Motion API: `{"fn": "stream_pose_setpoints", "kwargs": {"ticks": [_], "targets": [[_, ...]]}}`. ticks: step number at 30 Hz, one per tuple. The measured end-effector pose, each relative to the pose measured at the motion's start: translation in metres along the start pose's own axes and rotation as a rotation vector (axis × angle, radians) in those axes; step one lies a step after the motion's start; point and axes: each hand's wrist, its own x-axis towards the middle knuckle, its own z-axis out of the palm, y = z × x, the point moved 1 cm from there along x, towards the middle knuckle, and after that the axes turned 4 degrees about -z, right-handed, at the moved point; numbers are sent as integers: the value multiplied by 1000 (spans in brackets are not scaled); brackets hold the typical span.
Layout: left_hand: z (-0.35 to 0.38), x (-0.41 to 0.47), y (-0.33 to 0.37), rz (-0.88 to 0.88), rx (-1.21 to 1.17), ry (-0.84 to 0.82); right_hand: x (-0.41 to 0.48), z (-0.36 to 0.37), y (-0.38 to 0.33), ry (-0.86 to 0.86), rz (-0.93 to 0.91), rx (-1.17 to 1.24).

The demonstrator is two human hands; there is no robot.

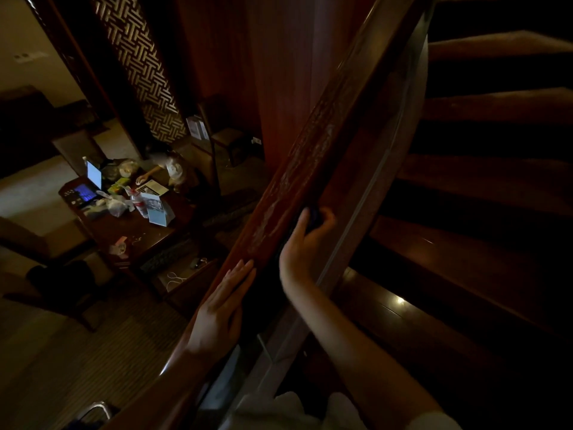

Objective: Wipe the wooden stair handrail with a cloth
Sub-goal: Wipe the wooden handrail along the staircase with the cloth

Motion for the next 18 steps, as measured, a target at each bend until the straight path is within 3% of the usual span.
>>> {"fn": "stream_pose_setpoints", "kwargs": {"ticks": [2,5,8,10,13,18], "targets": [[0,-1,-2,1,3,-4,42,1,-17,62,94,133],[-2,-1,-1,-7,0,-9,56,-14,-18,18,108,135],[-3,1,2,-9,-2,-15,-10,-36,18,-109,98,2],[-4,1,2,10,-10,-14,-71,-57,44,-292,79,-47],[-5,1,0,14,-21,-9,-105,-78,59,-535,-144,-119],[-9,-3,3,-163,-102,53,-64,-65,35,-547,-742,-419]]}}
